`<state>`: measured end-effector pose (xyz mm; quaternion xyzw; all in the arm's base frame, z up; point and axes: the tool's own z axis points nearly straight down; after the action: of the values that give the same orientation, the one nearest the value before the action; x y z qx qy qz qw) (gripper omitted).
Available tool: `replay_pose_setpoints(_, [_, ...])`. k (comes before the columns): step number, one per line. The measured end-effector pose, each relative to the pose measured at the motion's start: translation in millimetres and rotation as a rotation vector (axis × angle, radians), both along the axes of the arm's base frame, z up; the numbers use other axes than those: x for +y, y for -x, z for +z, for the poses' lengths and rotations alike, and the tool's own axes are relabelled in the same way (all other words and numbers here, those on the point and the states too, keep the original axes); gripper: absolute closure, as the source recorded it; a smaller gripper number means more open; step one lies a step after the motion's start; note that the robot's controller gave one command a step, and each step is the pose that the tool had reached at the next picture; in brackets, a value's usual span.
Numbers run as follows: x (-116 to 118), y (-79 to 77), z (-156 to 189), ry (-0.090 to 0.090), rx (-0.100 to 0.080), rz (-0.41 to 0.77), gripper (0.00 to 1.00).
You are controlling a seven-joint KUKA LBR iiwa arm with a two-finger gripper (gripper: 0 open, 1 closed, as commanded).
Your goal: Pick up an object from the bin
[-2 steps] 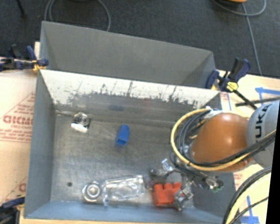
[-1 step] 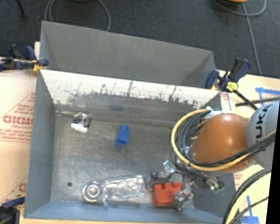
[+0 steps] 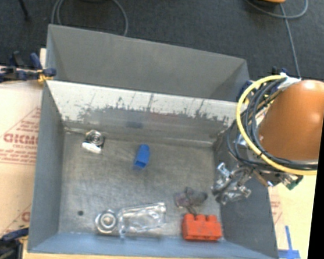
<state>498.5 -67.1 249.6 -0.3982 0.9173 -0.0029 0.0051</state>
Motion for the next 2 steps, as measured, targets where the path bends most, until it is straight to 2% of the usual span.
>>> replay_pose_setpoints(1, [0.2,1.7,-4.4,-0.003,0.009,-0.004,0.0])
replay_pose_setpoints(2, [-6.5,-22.5,-123.9,-0.003,0.014,0.171,0.0])
